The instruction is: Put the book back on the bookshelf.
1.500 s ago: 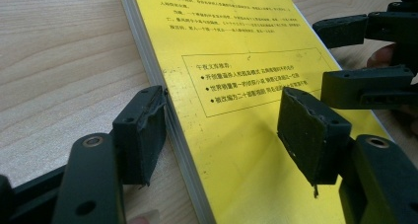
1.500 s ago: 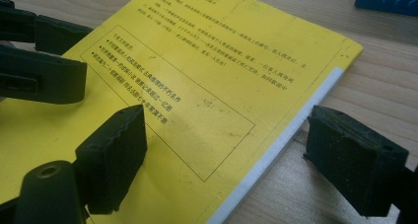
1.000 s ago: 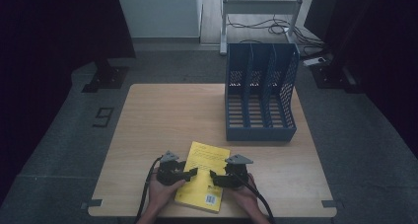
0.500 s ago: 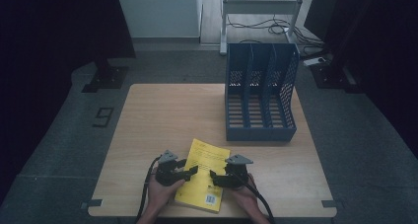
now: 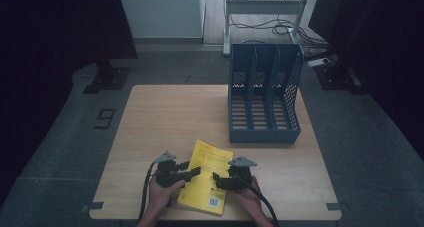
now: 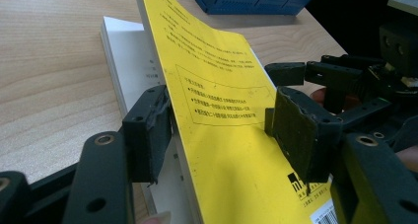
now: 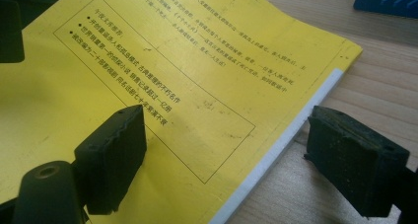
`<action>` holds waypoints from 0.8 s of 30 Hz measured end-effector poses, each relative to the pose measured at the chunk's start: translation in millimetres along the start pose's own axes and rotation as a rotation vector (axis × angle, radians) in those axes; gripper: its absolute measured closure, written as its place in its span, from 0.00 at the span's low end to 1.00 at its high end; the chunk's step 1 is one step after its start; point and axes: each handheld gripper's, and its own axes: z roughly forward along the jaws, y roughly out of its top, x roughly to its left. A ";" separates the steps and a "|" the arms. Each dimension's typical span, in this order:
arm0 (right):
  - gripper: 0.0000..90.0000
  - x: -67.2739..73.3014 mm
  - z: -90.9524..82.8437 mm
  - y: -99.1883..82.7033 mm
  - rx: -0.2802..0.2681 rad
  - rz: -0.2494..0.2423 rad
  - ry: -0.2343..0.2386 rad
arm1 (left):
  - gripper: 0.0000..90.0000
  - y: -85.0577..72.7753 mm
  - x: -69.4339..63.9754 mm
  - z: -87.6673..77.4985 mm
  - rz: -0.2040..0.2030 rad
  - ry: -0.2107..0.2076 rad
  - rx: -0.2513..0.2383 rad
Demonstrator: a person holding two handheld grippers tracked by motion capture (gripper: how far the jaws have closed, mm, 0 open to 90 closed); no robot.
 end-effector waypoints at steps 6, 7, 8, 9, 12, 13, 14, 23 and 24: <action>0.16 0.0 0.0 0.0 0.000 0.000 0.000 | 0.44 -0.4 3.3 0.6 -0.026 -0.015 0.004; 0.16 0.0 0.0 0.0 0.000 0.000 0.000 | 0.44 -0.1 3.9 0.2 -0.034 -0.024 0.003; 0.16 0.0 0.0 0.0 0.000 0.000 0.000 | 0.44 0.1 4.3 0.0 -0.041 -0.034 0.000; 0.16 0.0 0.0 0.0 0.000 0.000 0.000 | 0.44 0.2 4.5 -0.2 -0.044 -0.037 0.001; 0.16 0.0 0.0 0.0 0.000 0.000 0.000 | 0.44 0.4 3.1 -0.4 -0.038 -0.034 0.004; 0.16 0.0 0.0 0.0 0.000 0.000 0.000 | 0.44 0.4 2.2 -0.1 -0.031 -0.030 0.003; 0.16 0.1 0.0 0.0 0.000 0.002 0.000 | 0.44 0.6 2.1 -0.1 -0.029 -0.034 0.004; 0.16 0.3 0.1 -0.4 -0.004 0.003 -0.002 | 0.45 1.6 10.2 4.4 -0.069 -0.065 0.035; 0.16 0.3 0.0 -0.4 -0.004 0.003 -0.002 | 0.45 1.7 11.0 5.6 -0.076 -0.074 0.043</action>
